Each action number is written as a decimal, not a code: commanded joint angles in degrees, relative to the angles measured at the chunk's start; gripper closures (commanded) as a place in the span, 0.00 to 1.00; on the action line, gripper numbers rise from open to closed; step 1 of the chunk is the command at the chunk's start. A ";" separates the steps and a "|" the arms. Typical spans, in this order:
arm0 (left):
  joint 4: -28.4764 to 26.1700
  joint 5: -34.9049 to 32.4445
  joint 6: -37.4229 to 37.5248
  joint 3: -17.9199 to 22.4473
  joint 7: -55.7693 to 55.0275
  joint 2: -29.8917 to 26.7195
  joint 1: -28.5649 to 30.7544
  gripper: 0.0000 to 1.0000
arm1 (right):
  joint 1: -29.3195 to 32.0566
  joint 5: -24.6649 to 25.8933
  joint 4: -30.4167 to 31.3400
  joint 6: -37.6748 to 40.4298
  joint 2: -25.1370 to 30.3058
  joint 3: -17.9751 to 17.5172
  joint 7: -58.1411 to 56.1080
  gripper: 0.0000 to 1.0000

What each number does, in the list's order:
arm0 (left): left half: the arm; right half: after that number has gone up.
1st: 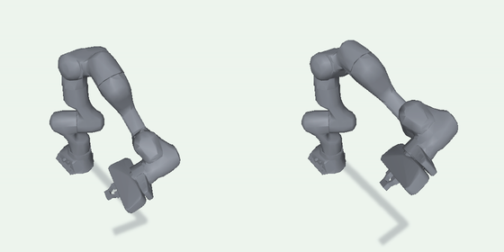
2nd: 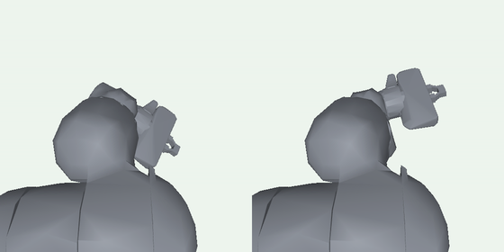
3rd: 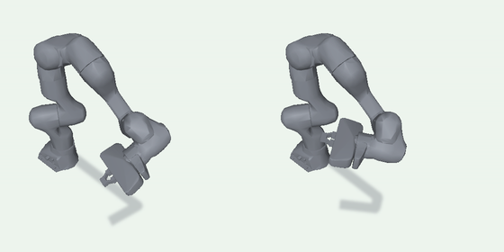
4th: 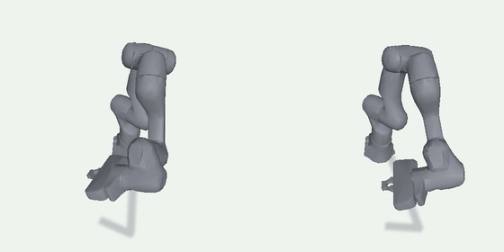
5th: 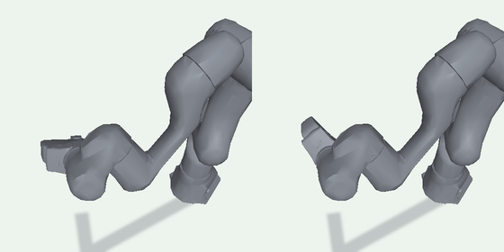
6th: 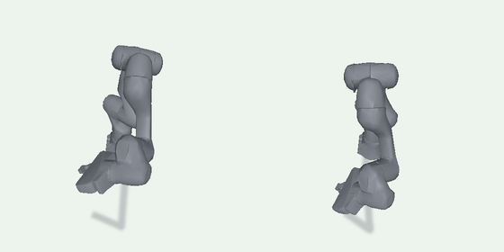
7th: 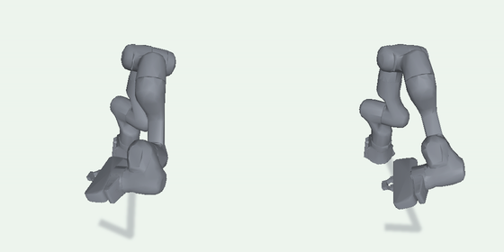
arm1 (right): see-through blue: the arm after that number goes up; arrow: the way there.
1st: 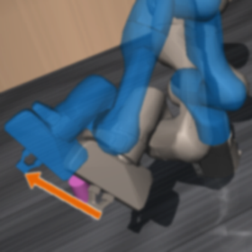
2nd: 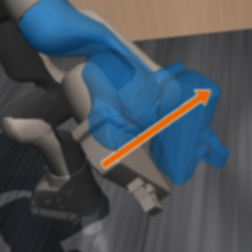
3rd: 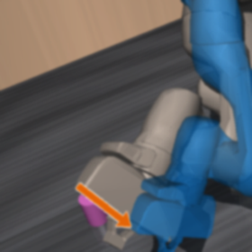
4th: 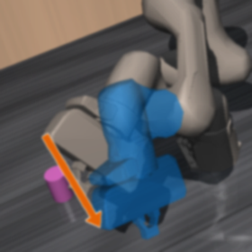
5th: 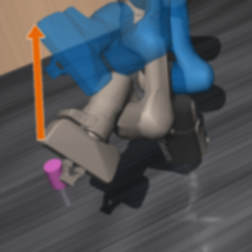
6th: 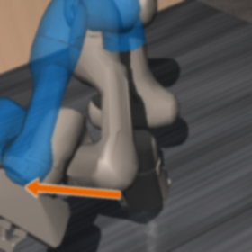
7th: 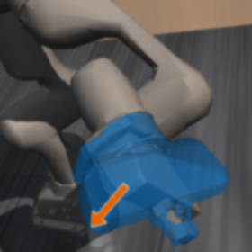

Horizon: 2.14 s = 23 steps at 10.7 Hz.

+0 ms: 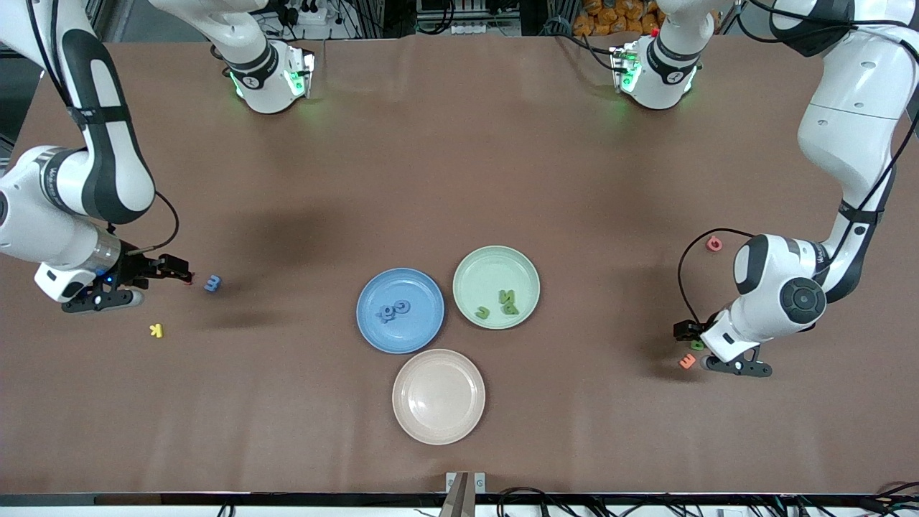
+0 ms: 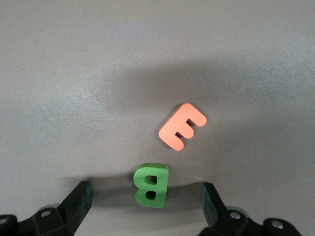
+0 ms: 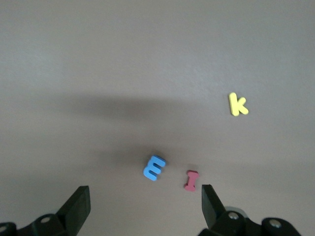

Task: Sort letters by color into matching plates
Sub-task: 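Grasp the blue E with the right gripper while the left gripper grasps B, then lower the green B onto the green plate with the left gripper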

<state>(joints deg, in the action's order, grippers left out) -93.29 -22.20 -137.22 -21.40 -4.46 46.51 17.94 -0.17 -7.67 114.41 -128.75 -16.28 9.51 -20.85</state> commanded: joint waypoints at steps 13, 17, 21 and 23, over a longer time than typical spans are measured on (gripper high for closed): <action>0.04 0.31 -0.42 0.40 -14.43 -0.45 -2.21 1.00 | -2.56 0.46 11.54 -18.73 -5.51 -1.16 28.47 0.00; 0.04 0.75 0.37 -0.39 -19.16 -2.47 -3.69 1.00 | -2.21 0.02 11.80 -21.61 -7.88 -1.16 30.16 0.00; -0.05 0.84 3.26 -1.53 -30.40 -4.66 -8.00 1.00 | -1.94 0.02 11.80 -22.15 -8.85 -1.16 30.16 0.01; -0.05 0.93 4.76 -4.16 -35.59 -5.11 -9.06 1.00 | -1.85 0.02 11.98 -22.42 -8.94 -1.16 30.08 0.14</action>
<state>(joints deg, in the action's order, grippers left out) -92.78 -22.10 -134.93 -23.70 -34.54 43.29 10.19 -2.49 -7.72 125.80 -150.14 -25.26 8.64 8.48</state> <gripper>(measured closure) 0.727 0.035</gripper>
